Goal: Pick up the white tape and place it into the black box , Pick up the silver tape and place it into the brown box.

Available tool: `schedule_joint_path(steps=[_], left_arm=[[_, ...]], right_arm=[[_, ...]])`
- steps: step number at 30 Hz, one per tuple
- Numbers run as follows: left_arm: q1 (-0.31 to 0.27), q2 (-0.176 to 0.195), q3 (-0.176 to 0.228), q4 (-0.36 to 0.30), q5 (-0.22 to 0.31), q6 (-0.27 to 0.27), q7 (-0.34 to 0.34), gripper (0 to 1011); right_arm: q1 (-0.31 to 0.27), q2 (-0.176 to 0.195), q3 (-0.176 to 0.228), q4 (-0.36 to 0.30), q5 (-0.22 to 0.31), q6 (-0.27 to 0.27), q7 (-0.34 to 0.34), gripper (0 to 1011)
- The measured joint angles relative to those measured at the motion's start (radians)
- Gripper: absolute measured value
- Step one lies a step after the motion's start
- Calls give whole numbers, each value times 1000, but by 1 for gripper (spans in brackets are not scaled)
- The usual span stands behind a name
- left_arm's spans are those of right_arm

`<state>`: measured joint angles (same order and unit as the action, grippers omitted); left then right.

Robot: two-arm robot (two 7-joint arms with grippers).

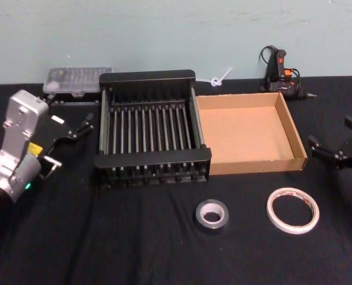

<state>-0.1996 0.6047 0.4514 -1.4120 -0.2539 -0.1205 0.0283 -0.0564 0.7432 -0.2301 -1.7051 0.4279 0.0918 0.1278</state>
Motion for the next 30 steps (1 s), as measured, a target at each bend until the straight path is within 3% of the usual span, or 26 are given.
schedule_joint_path(steps=[6, 13, 30], left_arm=[[0, 0, 0, 0, 0, 0, 0, 1001], [0, 0, 0, 0, 0, 0, 0, 1001], [0, 0, 0, 0, 0, 0, 0, 1001]], right_arm=[[-65, 27, 33, -41, 28, 49, 32, 1002], [-101, 27, 44, -54, 45, 86, 67, 1002], [-80, -18, 13, -11, 47, 165, 155, 1002]])
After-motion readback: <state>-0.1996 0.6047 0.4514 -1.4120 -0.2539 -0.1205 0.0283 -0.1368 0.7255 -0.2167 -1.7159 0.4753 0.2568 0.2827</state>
